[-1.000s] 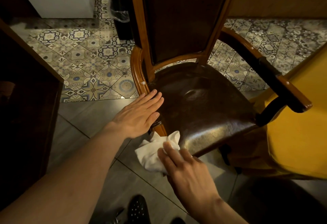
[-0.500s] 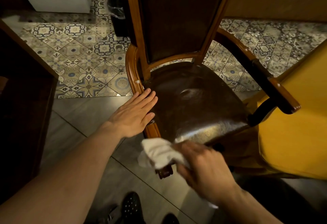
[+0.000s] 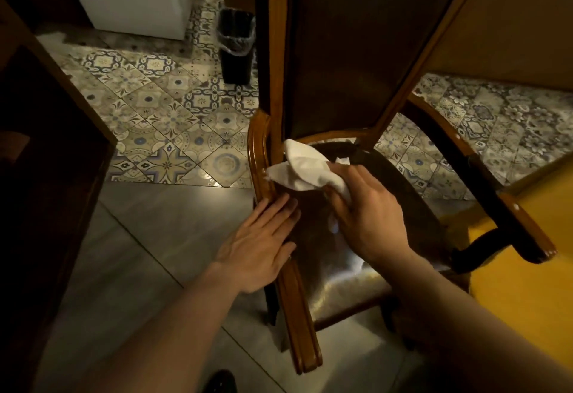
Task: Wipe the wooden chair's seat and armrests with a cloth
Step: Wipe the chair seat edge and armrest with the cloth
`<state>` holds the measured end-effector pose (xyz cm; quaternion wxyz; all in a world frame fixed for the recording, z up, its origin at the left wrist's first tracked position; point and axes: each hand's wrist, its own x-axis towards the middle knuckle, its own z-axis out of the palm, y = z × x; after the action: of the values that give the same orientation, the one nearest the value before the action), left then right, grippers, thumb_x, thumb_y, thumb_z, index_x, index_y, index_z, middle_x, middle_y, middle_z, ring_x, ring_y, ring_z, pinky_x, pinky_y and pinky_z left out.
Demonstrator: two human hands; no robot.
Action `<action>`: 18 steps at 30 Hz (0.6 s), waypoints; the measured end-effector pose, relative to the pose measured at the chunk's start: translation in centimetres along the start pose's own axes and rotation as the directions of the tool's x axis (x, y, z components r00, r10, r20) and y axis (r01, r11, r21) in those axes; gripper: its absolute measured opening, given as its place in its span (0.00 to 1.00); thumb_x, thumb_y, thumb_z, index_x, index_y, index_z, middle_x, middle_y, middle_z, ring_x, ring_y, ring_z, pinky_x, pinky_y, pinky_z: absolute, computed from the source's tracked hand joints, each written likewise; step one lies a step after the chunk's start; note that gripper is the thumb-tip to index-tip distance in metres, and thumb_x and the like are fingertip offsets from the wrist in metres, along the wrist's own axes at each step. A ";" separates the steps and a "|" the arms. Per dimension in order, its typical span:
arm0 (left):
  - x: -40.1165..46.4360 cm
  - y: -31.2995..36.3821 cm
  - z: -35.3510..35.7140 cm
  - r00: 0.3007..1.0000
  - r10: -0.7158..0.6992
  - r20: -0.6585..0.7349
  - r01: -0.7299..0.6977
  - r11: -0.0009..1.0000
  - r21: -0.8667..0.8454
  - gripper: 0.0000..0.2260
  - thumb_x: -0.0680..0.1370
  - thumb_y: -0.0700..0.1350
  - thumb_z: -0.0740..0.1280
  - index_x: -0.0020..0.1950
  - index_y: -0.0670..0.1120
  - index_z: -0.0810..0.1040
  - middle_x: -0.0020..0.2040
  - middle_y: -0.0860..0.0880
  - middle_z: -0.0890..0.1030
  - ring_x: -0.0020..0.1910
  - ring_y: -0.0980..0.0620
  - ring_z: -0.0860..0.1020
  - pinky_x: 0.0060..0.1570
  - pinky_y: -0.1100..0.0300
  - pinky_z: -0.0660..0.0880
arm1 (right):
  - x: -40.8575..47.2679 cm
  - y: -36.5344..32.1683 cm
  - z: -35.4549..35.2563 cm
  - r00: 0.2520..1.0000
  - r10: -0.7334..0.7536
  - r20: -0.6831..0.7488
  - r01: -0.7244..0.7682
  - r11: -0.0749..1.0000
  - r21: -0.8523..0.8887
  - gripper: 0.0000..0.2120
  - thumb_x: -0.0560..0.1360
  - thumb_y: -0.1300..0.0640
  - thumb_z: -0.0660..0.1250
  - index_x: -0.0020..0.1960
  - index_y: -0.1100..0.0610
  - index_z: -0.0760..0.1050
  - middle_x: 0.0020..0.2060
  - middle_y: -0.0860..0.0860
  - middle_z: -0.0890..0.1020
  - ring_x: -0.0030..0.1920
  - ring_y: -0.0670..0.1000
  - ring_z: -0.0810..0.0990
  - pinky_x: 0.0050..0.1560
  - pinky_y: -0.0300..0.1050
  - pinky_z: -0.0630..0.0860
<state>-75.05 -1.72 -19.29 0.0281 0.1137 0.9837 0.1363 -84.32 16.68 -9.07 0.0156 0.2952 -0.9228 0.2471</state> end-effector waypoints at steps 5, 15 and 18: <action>-0.3 0.1 0.0 0.999 -0.012 -0.037 0.011 1.000 -0.021 0.29 0.84 0.58 0.43 0.81 0.46 0.56 0.82 0.47 0.55 0.81 0.51 0.41 0.79 0.48 0.44 | 4.4 -0.4 2.0 0.956 -0.181 0.230 0.215 0.968 -0.132 0.22 0.83 0.45 0.58 0.76 0.42 0.63 0.69 0.47 0.72 0.60 0.54 0.73 0.46 0.51 0.78; -0.5 0.5 0.3 0.992 -0.104 -0.067 0.103 0.995 -0.015 0.26 0.84 0.57 0.48 0.80 0.48 0.56 0.80 0.47 0.60 0.80 0.53 0.49 0.78 0.51 0.44 | 9.8 0.1 5.8 0.592 -0.457 0.664 0.675 0.731 -0.100 0.30 0.80 0.46 0.56 0.80 0.40 0.52 0.81 0.48 0.51 0.77 0.59 0.51 0.67 0.60 0.70; -0.4 0.8 -0.1 0.988 -0.133 -0.074 0.133 0.991 -0.001 0.26 0.84 0.57 0.50 0.80 0.48 0.57 0.79 0.48 0.62 0.78 0.55 0.49 0.77 0.51 0.43 | 11.3 0.3 5.7 0.512 -0.482 0.711 0.721 0.691 -0.051 0.31 0.78 0.44 0.46 0.81 0.42 0.51 0.82 0.47 0.51 0.78 0.59 0.50 0.69 0.61 0.69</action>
<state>-74.48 -1.14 -18.96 0.0005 0.0427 0.9897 0.1363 -93.10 8.17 -12.28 -0.1670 0.6601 -0.7302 -0.0567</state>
